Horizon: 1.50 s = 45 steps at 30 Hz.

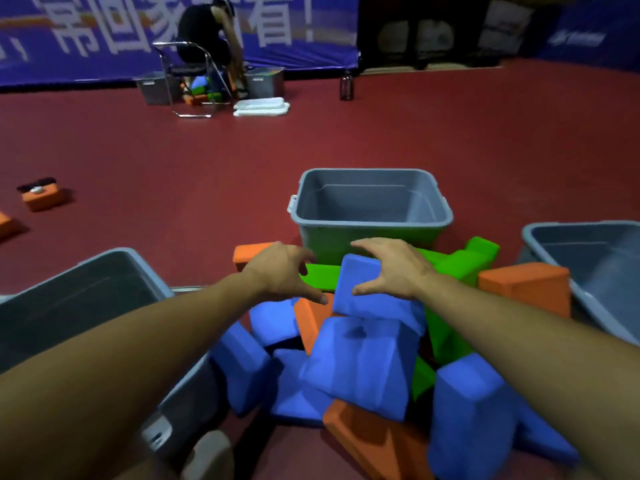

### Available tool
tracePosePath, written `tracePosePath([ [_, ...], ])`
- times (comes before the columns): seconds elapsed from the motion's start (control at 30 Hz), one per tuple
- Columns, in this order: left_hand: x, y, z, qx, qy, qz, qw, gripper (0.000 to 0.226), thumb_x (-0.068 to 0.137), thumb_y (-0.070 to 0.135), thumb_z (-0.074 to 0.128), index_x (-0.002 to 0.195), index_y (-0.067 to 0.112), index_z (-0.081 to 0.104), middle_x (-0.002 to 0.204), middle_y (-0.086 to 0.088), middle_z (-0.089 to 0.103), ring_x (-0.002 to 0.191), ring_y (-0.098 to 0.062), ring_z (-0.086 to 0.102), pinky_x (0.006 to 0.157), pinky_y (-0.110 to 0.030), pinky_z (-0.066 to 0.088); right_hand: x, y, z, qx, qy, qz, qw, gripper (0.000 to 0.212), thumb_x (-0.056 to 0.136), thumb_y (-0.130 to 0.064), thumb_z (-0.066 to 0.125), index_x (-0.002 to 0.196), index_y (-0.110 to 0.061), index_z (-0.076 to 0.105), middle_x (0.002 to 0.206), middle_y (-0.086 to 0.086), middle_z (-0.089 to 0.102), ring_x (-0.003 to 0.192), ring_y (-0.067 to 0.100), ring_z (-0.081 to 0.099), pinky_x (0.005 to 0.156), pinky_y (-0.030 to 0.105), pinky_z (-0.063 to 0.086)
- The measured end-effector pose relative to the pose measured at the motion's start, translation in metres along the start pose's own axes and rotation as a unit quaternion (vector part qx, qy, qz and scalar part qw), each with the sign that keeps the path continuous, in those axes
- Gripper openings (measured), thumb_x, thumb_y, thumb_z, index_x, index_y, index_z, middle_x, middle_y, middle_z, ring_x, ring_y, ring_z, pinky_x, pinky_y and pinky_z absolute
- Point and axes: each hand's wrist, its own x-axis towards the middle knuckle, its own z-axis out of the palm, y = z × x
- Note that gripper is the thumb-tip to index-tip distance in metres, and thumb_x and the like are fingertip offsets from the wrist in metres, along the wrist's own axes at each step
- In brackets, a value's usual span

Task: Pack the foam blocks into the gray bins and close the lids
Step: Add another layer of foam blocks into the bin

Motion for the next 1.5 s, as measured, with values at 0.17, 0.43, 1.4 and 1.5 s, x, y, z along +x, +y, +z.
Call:
tracePosePath([
  [0.17, 0.004, 0.021, 0.027, -0.049, -0.054, 0.040, 0.997, 0.092, 0.055, 0.067, 0.083, 0.133, 0.025, 0.057, 0.115, 0.004, 0.071, 0.097, -0.017, 0.067, 0.089, -0.035, 0.052, -0.019, 0.019, -0.002, -0.041, -0.029, 0.022, 0.998, 0.100, 0.059, -0.069, 0.076, 0.145, -0.033, 0.039, 0.141, -0.005, 0.050, 0.128, 0.020, 0.047, 0.101, 0.034, 0.043],
  [0.43, 0.023, 0.069, 0.043, -0.076, -0.085, 0.105, 0.988, 0.089, 0.060, 0.055, 0.086, 0.137, 0.028, 0.051, 0.125, 0.003, 0.064, 0.100, -0.015, 0.063, 0.085, -0.027, 0.048, -0.044, 0.030, 0.015, -0.003, -0.193, 0.185, 0.964, 0.106, 0.057, -0.076, 0.073, 0.144, -0.025, 0.040, 0.138, 0.006, 0.054, 0.124, 0.027, 0.052, 0.098, 0.034, 0.046],
  [1.4, 0.013, 0.041, 0.039, -0.004, -0.119, 0.125, 0.985, 0.084, 0.060, 0.041, 0.082, 0.137, 0.023, 0.052, 0.106, 0.001, 0.050, 0.104, -0.022, 0.052, 0.083, -0.025, 0.039, -0.066, 0.023, 0.019, 0.081, -0.188, 0.014, 0.979, 0.124, 0.046, -0.043, 0.096, 0.148, -0.017, 0.030, 0.137, 0.000, 0.049, 0.119, 0.015, 0.054, 0.101, 0.025, 0.040],
  [1.5, 0.012, 0.028, 0.042, 0.018, -0.121, 0.111, 0.986, 0.080, 0.057, 0.044, 0.079, 0.131, 0.023, 0.055, 0.102, 0.000, 0.050, 0.103, -0.024, 0.051, 0.083, -0.029, 0.042, -0.077, 0.048, 0.013, -0.037, -0.320, 0.034, 0.946, 0.124, 0.046, -0.047, 0.095, 0.150, -0.022, 0.030, 0.147, 0.000, 0.045, 0.131, 0.020, 0.047, 0.107, 0.028, 0.038],
])
